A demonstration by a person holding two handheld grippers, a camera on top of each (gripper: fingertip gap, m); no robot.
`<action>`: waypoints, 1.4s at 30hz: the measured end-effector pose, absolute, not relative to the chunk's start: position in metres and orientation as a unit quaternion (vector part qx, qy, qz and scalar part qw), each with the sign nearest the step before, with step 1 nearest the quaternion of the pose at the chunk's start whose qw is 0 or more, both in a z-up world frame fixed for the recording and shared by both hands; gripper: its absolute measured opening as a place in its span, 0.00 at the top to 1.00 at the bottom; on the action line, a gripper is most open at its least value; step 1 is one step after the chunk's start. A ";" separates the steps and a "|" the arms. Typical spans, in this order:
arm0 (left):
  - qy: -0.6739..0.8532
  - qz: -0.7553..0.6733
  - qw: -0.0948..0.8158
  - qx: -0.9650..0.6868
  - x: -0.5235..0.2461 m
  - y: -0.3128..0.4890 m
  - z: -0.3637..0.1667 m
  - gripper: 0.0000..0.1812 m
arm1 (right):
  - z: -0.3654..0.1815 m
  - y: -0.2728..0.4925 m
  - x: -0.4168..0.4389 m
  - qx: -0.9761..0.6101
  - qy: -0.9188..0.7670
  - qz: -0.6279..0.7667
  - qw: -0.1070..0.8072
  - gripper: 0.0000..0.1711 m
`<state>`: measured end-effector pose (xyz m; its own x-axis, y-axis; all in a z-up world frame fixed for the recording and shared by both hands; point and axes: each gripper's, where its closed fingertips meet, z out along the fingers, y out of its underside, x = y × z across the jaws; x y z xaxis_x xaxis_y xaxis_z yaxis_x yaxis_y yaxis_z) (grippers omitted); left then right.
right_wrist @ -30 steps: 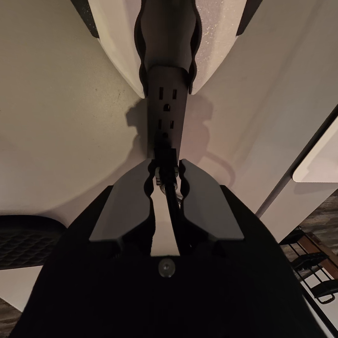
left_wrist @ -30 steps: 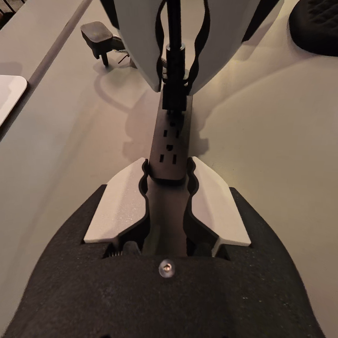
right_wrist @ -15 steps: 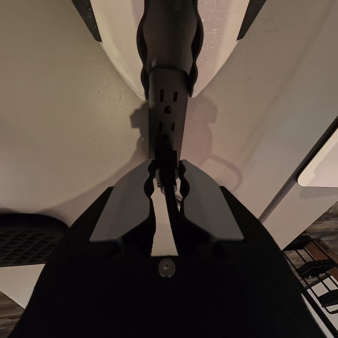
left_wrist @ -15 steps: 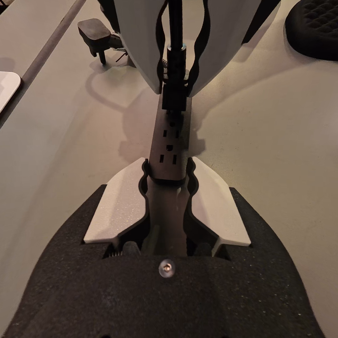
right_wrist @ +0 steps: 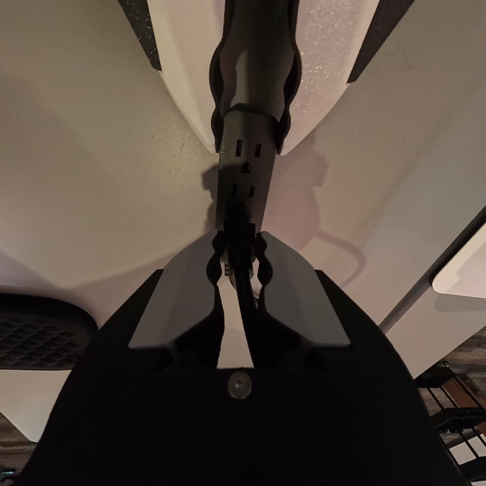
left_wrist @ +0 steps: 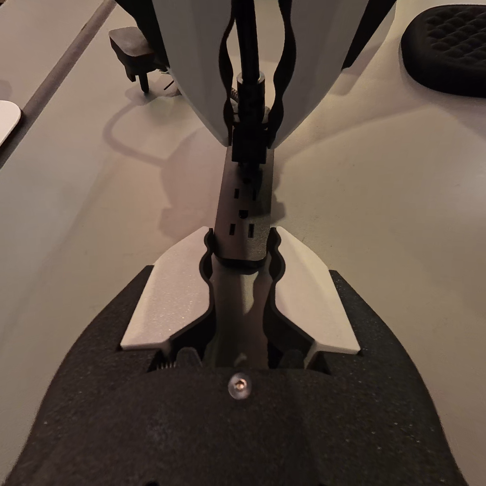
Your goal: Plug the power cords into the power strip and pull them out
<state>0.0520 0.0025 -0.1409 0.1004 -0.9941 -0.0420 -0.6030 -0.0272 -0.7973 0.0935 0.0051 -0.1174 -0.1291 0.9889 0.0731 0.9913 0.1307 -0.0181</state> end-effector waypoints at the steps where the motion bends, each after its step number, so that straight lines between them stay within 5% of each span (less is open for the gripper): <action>1: 0.609 -0.287 0.341 -0.656 0.052 0.002 -0.141 0.78 | -0.118 0.005 0.093 -0.660 -0.751 -0.016 0.033 0.87; 13: 0.618 -0.283 0.343 -0.648 0.045 -0.002 -0.141 0.78 | -0.118 0.003 0.100 -0.639 -0.768 -0.042 0.010 0.85; 16: 0.619 -0.283 0.344 -0.647 0.045 -0.002 -0.141 0.78 | -0.132 0.013 0.119 -0.624 -0.774 -0.108 -0.007 0.76; 24: 0.616 -0.286 0.340 -0.650 0.045 -0.001 -0.141 0.78 | -0.117 0.007 0.093 -0.661 -0.748 -0.006 0.049 0.83; 42: 0.614 -0.291 0.335 -0.653 0.045 -0.002 -0.141 0.78 | -0.109 0.012 0.107 -0.651 -0.756 -0.077 0.011 0.80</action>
